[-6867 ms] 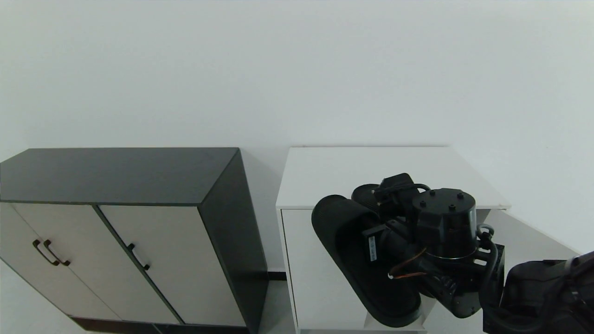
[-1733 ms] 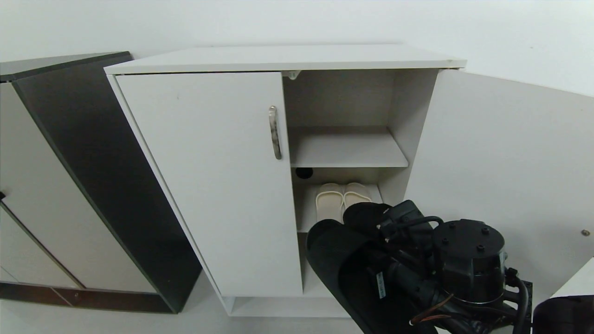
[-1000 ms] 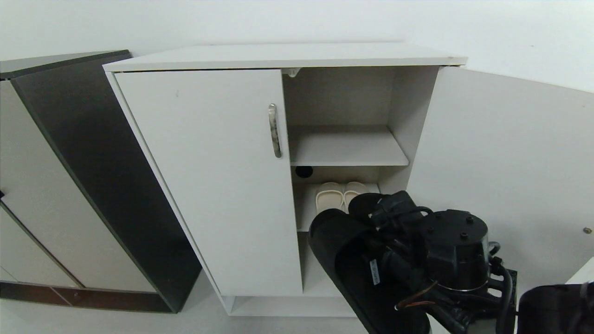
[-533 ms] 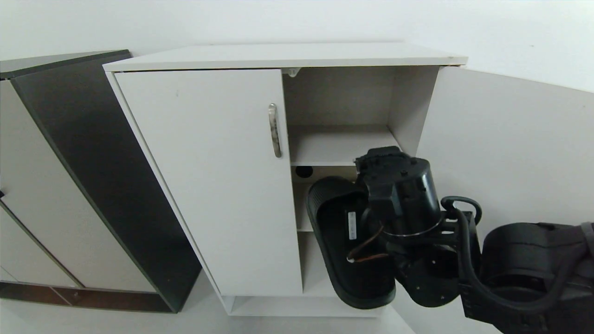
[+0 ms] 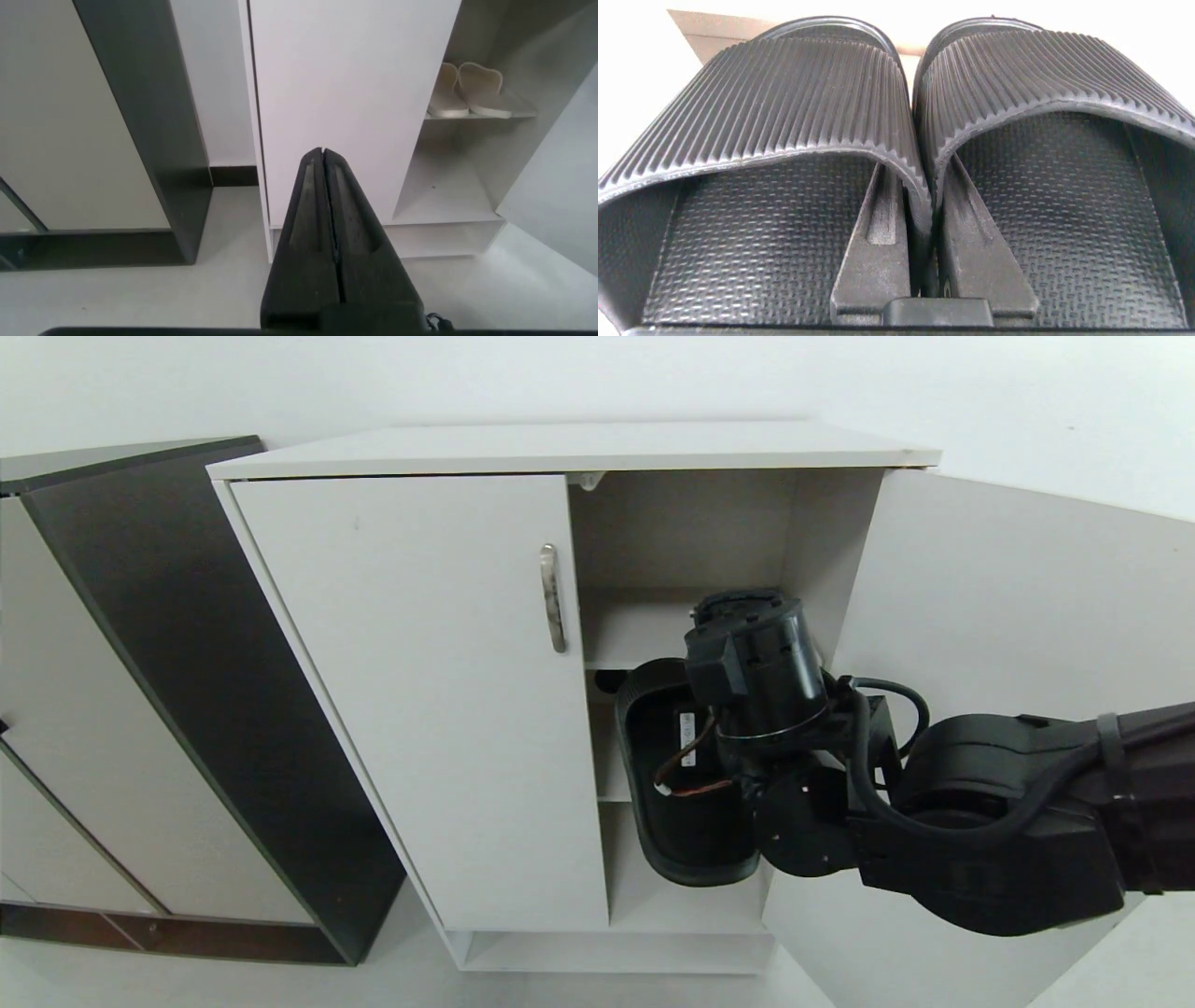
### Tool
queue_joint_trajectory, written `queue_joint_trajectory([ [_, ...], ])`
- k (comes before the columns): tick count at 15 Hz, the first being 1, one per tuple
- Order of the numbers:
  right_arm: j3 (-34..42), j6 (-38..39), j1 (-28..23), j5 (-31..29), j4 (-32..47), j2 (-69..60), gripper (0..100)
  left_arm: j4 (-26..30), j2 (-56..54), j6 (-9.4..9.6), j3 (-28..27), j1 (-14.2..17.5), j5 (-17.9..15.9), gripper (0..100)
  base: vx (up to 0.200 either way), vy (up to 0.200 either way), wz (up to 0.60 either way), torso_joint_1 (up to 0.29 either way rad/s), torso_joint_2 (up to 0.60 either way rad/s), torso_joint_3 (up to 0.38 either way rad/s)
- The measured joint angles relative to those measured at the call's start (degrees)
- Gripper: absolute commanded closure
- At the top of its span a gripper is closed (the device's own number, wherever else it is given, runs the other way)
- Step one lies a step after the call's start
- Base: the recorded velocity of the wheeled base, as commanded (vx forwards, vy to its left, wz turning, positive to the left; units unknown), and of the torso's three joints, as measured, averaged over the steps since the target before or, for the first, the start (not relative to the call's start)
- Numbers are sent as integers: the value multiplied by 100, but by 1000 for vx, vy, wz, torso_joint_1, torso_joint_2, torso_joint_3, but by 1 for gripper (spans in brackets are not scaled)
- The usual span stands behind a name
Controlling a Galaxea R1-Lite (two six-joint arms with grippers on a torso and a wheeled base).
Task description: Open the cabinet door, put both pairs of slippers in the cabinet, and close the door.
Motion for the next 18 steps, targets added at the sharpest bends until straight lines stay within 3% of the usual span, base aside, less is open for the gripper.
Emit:
queue_joint_trajectory([
  [13,-127,-40,-55,-144,-30,99,100,9,0,12,0,0,-6,100,185,0,0,2,3,2],
  [18,-111,-29,-121,-132,-352,223,100,2,0,5,0,0,-9,100,0,0,0,0,0,0],
])
